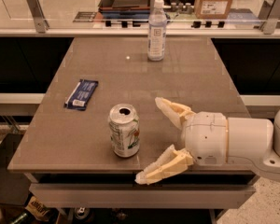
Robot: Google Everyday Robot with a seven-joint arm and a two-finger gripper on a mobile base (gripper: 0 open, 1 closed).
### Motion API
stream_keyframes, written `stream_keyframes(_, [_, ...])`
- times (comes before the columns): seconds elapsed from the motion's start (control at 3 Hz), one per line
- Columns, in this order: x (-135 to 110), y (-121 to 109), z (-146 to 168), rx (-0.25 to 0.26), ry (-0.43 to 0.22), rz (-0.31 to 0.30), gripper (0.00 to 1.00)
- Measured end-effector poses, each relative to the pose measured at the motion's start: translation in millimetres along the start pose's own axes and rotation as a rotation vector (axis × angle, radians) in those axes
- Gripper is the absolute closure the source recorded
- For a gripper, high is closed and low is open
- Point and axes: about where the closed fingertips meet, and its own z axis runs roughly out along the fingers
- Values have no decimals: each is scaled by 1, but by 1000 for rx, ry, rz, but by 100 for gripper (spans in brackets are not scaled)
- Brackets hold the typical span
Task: Knock 7up can over
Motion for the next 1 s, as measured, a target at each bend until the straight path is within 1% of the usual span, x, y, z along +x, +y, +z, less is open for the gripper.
stream_keyframes(0.33, [0,0,0,0,0,0,0])
stream_keyframes(1.0, [13,-6,19,16,-17,3,0])
